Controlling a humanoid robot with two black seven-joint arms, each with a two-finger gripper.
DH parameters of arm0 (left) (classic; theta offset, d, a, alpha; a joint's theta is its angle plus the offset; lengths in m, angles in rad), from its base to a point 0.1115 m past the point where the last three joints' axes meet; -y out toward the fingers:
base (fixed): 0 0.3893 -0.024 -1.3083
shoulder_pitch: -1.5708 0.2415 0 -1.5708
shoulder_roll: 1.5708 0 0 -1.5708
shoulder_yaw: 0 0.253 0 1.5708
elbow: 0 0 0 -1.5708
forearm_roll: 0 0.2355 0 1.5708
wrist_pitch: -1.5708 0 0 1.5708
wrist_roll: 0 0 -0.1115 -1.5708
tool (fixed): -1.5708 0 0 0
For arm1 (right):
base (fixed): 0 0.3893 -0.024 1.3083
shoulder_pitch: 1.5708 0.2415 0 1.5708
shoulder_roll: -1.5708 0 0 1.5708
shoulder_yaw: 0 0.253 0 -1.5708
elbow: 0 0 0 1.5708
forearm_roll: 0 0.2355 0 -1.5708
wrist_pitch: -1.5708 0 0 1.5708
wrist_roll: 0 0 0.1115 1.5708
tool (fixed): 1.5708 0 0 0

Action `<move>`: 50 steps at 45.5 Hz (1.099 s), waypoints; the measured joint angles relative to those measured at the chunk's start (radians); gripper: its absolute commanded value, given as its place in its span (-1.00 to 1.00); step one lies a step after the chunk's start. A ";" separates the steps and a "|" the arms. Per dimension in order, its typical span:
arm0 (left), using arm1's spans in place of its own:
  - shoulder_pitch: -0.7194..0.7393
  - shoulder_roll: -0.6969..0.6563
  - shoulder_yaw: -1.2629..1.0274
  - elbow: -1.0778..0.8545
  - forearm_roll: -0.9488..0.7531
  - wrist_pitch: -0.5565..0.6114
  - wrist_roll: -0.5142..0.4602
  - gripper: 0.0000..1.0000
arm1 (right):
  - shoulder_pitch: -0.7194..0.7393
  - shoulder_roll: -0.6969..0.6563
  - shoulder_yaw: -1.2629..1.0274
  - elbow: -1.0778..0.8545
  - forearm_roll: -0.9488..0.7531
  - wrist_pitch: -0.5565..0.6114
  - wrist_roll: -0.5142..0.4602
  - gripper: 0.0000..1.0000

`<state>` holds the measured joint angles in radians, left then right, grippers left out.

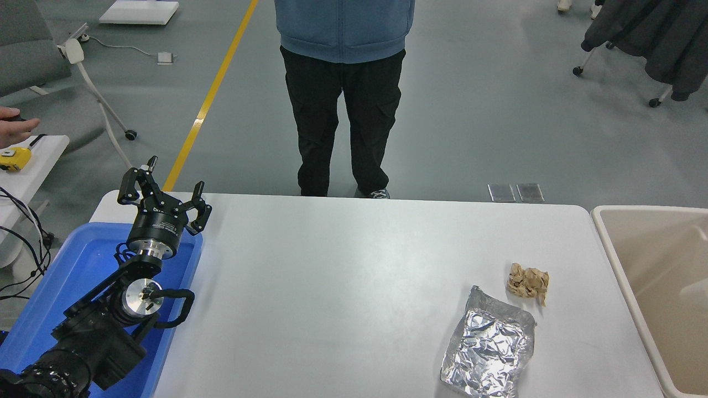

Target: Dispose of the paper cup in the dustbin

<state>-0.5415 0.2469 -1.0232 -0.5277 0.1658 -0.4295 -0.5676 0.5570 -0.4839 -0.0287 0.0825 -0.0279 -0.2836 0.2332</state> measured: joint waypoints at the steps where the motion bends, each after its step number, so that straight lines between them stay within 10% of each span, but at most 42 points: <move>1: 0.000 0.000 0.000 0.000 0.000 0.000 0.000 1.00 | 0.000 0.000 0.002 0.000 0.000 0.000 0.000 0.98; 50: 0.000 0.000 0.000 0.000 0.000 0.000 0.000 1.00 | 0.048 0.012 0.017 -0.001 -0.004 0.001 0.003 0.98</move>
<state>-0.5415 0.2471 -1.0232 -0.5277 0.1655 -0.4295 -0.5676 0.6051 -0.4720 -0.0113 0.0812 -0.0322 -0.2828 0.2358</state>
